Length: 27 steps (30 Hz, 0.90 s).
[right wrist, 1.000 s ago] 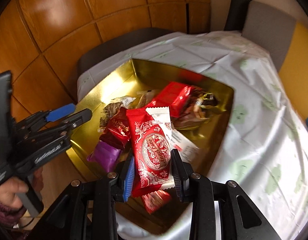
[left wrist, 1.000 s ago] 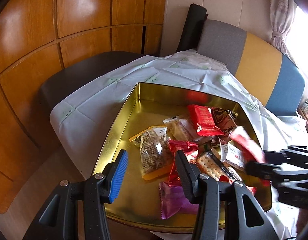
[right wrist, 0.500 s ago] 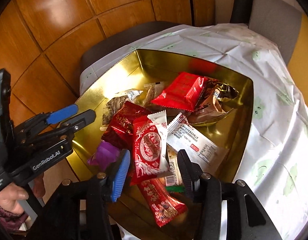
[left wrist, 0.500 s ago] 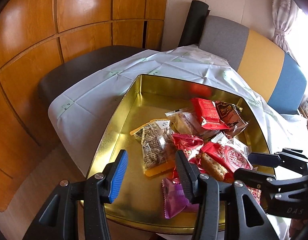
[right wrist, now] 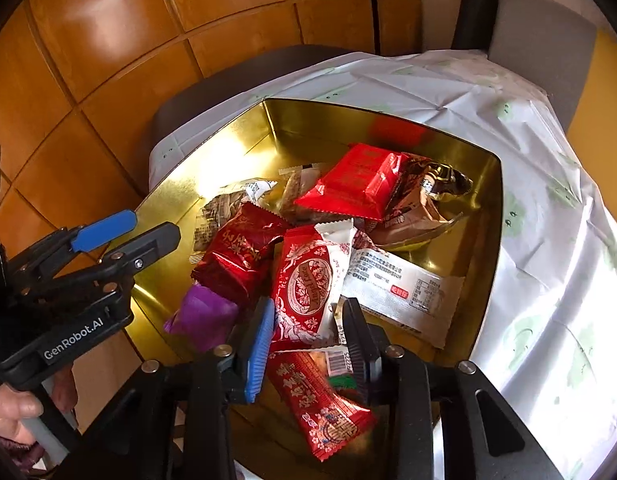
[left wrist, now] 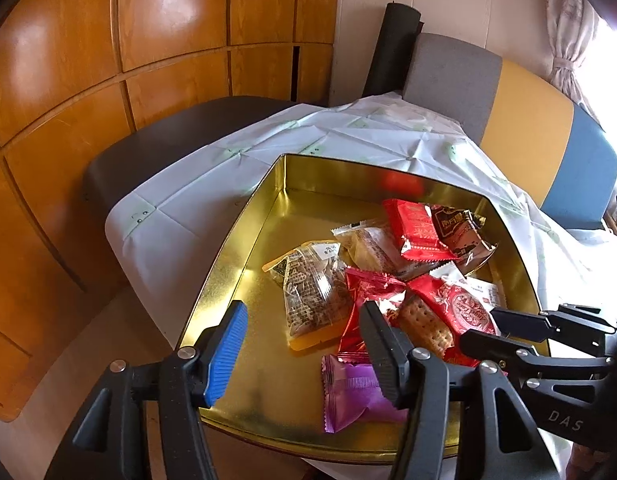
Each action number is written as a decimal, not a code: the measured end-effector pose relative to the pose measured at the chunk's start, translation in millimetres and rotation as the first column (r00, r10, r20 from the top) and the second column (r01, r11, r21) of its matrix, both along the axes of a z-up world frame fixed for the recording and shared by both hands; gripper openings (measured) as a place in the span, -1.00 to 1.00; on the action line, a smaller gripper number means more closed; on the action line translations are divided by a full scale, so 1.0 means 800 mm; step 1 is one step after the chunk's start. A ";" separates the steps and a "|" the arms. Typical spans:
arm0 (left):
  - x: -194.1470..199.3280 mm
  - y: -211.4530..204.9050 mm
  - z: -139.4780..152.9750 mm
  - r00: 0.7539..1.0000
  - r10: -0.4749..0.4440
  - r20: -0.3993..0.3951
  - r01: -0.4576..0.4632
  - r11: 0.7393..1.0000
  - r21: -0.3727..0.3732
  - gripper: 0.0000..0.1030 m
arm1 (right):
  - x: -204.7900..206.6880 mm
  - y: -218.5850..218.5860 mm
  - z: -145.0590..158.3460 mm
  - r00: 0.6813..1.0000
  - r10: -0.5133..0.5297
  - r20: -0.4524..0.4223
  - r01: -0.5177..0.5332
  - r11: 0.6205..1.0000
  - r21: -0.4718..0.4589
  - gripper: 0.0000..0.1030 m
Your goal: Organize snacks
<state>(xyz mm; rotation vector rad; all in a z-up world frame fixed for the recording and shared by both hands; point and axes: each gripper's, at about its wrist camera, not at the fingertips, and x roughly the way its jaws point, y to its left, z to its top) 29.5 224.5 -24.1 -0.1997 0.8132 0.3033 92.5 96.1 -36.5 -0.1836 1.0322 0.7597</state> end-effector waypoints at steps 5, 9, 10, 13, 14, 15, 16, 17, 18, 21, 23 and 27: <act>-0.006 -0.007 0.006 1.000 -0.001 0.011 0.001 1.000 0.016 0.15 | -0.008 -0.012 0.006 0.999 -0.035 0.002 0.034 0.998 0.045 -0.06; -0.011 -0.011 0.012 1.000 -0.004 0.023 0.004 1.000 0.026 0.15 | -0.018 -0.026 0.014 0.997 -0.079 0.022 0.077 0.995 0.070 -0.01; -0.013 -0.013 0.013 1.000 -0.005 0.027 0.005 1.000 0.029 0.15 | -0.020 -0.029 0.017 0.995 -0.092 0.029 0.090 0.993 0.075 0.00; -0.015 -0.018 0.018 0.999 -0.009 0.039 0.008 0.999 0.038 0.15 | -0.031 -0.039 0.026 0.990 -0.131 0.061 0.125 0.989 0.084 0.14; -0.017 -0.021 0.020 0.999 -0.011 0.043 0.009 0.999 0.041 0.15 | -0.034 -0.042 0.028 0.987 -0.145 0.073 0.138 0.987 0.085 0.19; -0.019 -0.023 0.021 0.999 -0.013 0.048 0.011 0.999 0.045 0.15 | -0.037 -0.045 0.031 0.984 -0.157 0.082 0.150 0.985 0.086 0.20; -0.020 -0.026 0.023 0.998 -0.016 0.053 0.014 0.999 0.047 0.15 | -0.040 -0.049 0.033 0.982 -0.169 0.088 0.161 0.983 0.090 0.20; -0.023 -0.028 0.024 0.998 -0.018 0.057 0.015 0.999 0.050 0.17 | -0.043 -0.053 0.035 0.979 -0.183 0.092 0.174 0.980 0.095 0.20; -0.024 -0.030 0.026 0.998 -0.017 0.060 0.014 0.999 0.052 0.23 | -0.046 -0.058 0.036 0.976 -0.196 0.095 0.186 0.977 0.100 0.20; -0.028 -0.038 0.031 0.997 -0.019 0.073 0.015 0.998 0.063 0.25 | -0.056 -0.070 0.041 0.968 -0.230 0.104 0.218 0.969 0.115 0.20; -0.030 -0.045 0.034 0.997 -0.020 0.075 0.014 0.997 0.081 0.25 | -0.064 -0.079 0.042 0.960 -0.256 0.118 0.243 0.963 0.113 0.25; -0.034 -0.057 0.037 0.997 -0.025 0.079 0.018 0.995 0.095 0.25 | -0.078 -0.096 0.039 0.943 -0.305 0.136 0.292 0.951 0.103 0.29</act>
